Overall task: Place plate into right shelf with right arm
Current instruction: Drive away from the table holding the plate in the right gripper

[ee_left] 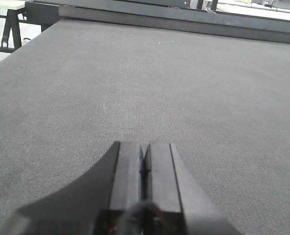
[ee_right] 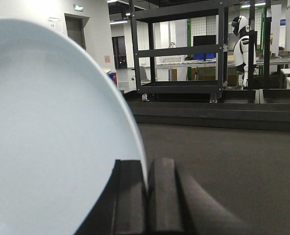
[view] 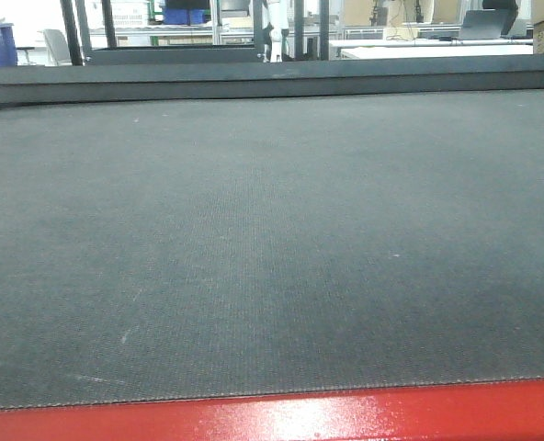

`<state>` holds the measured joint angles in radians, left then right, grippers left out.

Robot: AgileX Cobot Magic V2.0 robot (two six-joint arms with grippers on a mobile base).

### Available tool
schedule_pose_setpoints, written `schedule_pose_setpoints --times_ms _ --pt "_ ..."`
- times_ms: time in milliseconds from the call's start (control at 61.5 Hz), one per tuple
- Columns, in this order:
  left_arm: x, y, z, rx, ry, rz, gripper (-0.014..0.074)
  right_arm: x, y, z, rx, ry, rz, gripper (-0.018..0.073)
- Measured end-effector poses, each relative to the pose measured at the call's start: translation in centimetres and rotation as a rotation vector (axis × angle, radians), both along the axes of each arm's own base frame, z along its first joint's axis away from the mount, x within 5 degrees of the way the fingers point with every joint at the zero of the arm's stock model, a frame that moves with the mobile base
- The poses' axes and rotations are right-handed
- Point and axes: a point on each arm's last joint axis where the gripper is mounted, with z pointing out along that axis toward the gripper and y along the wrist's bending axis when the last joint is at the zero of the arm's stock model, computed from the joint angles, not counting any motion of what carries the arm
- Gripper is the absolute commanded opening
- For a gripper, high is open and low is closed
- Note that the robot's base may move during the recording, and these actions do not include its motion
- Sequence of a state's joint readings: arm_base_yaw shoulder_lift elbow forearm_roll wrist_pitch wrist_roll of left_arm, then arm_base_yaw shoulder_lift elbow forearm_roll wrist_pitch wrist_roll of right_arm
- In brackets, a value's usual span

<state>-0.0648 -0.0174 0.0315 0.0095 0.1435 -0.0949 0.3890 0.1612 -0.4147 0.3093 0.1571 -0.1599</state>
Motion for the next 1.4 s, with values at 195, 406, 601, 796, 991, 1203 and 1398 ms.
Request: schedule_pose_setpoints --times_ms 195,406,601,796,991,1203,1398 --pt "0.0 0.0 0.0 0.0 0.0 0.0 -0.0047 0.01 0.02 -0.1 -0.002 0.004 0.001 0.0071" --pt "0.0 0.0 0.0 0.0 0.0 0.0 -0.0047 0.01 0.02 -0.1 0.0 0.005 0.002 0.0071" --pt "0.0 0.0 0.0 0.0 0.0 0.0 -0.0047 0.01 0.02 -0.1 0.0 0.005 0.002 0.0071" --pt "0.0 0.0 0.0 0.0 0.0 0.0 -0.0047 0.01 0.02 -0.1 0.002 0.006 0.002 0.0071" --pt "0.0 0.0 0.0 0.0 0.0 0.0 -0.0047 0.01 0.02 -0.1 0.002 0.006 0.002 0.0071" --pt "0.0 0.0 0.0 0.0 0.0 0.0 -0.0047 0.01 0.02 -0.1 0.002 0.006 0.003 0.0071" --pt "0.0 0.0 0.0 0.0 0.0 0.0 -0.0047 -0.04 0.01 -0.12 0.001 0.007 0.004 0.0071"
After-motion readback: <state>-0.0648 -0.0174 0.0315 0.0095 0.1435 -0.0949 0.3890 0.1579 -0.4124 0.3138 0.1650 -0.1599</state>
